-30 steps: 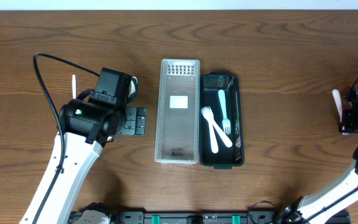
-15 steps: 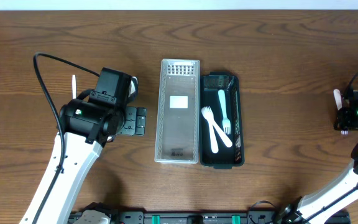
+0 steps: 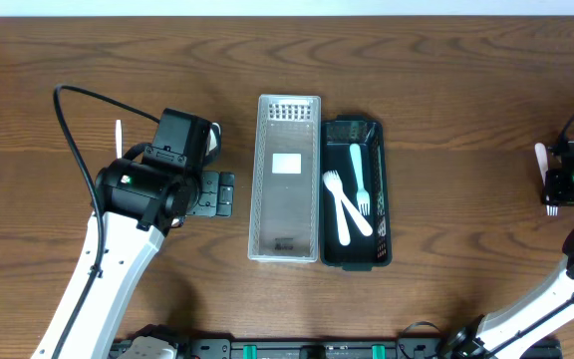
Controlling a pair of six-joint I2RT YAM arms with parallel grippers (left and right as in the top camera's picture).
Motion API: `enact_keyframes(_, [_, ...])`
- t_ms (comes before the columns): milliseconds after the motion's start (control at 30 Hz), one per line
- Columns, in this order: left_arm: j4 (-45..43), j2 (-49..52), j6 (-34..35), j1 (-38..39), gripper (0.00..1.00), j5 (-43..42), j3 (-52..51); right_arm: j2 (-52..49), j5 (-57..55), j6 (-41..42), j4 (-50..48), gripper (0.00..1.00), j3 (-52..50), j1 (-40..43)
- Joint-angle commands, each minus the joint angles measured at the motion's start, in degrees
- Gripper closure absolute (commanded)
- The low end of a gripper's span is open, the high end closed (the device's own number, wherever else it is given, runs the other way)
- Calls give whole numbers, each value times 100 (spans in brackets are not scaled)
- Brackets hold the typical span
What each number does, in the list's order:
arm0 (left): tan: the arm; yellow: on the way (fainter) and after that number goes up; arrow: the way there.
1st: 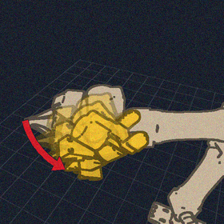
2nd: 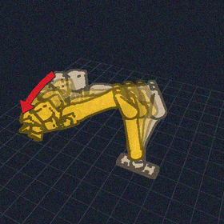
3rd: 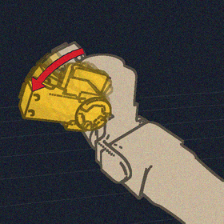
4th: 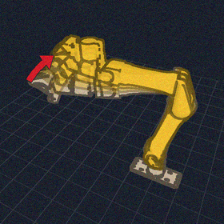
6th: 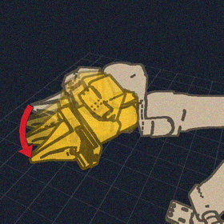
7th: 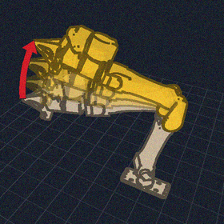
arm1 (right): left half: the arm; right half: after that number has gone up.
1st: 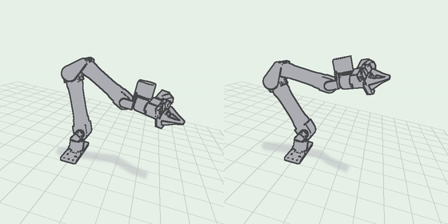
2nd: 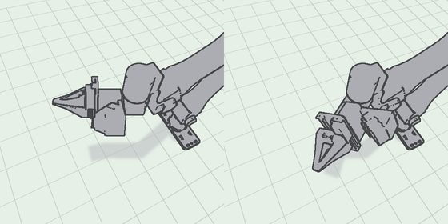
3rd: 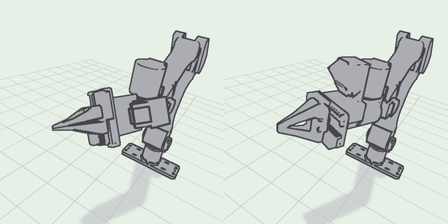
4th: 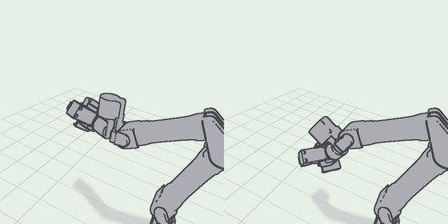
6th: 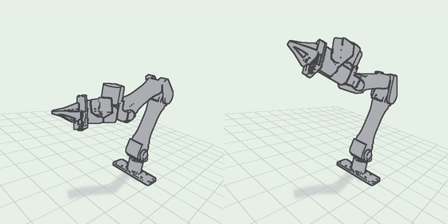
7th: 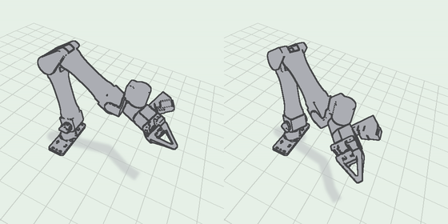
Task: Pack container
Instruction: 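Grasp the last white fork at the right edge with the right gripper, then place the last white fork into the black basket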
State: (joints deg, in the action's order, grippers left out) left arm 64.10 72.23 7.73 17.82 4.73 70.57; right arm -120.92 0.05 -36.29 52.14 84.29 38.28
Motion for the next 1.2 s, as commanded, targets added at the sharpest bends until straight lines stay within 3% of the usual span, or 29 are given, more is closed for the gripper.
enact_keyframes(0, [9, 11, 70, -24, 2, 48, 48, -114, 85, 46, -9, 75, -42, -48])
enact_keyframes(167, [9, 11, 70, -24, 2, 48, 48, -114, 85, 46, -15, 82, -42, -48])
enact_keyframes(333, [9, 11, 70, -24, 2, 48, 48, -114, 85, 138, -31, 99, -42, -50])
enact_keyframes(667, [7, 11, 70, -24, 2, 48, 48, 293, 83, 1519, -37, 99, 334, -487])
enact_keyframes(900, [7, 11, 70, -24, 2, 48, 48, 1193, 83, 2798, 341, 99, 994, -1467])
enact_keyframes(1167, [9, 11, 70, -26, 2, 48, 48, 2122, 83, 4089, 1491, 99, 1456, -3329])
